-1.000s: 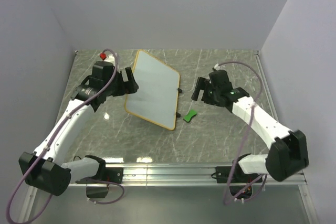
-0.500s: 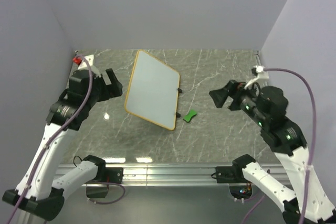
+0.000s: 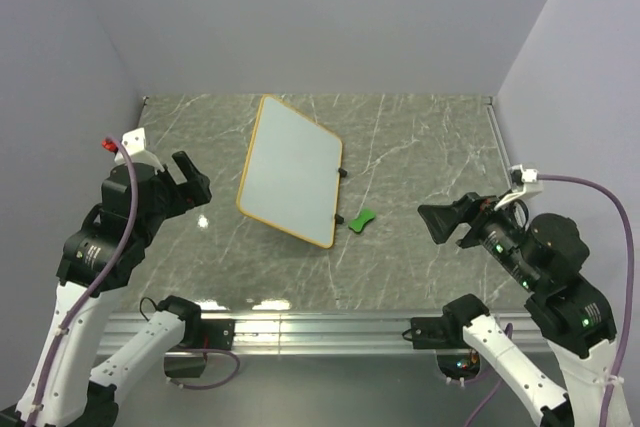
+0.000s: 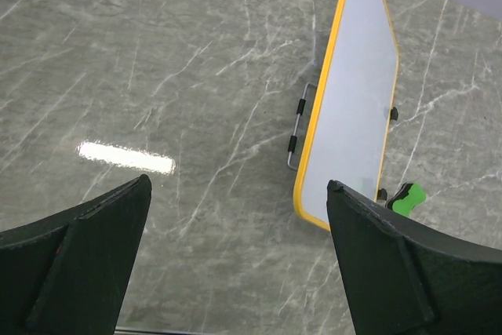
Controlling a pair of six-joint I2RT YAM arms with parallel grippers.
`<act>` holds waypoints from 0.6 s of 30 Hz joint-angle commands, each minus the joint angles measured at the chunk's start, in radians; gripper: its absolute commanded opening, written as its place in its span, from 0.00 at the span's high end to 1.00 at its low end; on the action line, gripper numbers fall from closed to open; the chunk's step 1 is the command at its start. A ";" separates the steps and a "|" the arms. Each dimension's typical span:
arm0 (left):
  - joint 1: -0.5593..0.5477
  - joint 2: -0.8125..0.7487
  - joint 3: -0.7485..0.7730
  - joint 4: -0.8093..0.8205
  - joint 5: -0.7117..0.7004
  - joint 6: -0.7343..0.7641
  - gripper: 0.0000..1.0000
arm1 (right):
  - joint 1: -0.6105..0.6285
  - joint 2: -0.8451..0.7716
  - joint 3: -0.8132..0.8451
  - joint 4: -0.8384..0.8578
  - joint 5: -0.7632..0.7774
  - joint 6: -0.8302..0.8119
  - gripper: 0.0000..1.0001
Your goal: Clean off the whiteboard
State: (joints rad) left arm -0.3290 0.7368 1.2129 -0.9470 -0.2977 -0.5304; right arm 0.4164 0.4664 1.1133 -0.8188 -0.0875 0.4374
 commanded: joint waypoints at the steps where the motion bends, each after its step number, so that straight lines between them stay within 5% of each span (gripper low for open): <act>1: 0.001 -0.007 0.014 -0.024 -0.027 -0.019 0.00 | 0.002 0.029 0.045 -0.019 0.002 -0.005 0.00; 18: 0.001 -0.005 0.028 -0.041 -0.043 -0.017 0.01 | 0.002 0.074 0.062 0.006 -0.008 0.006 0.00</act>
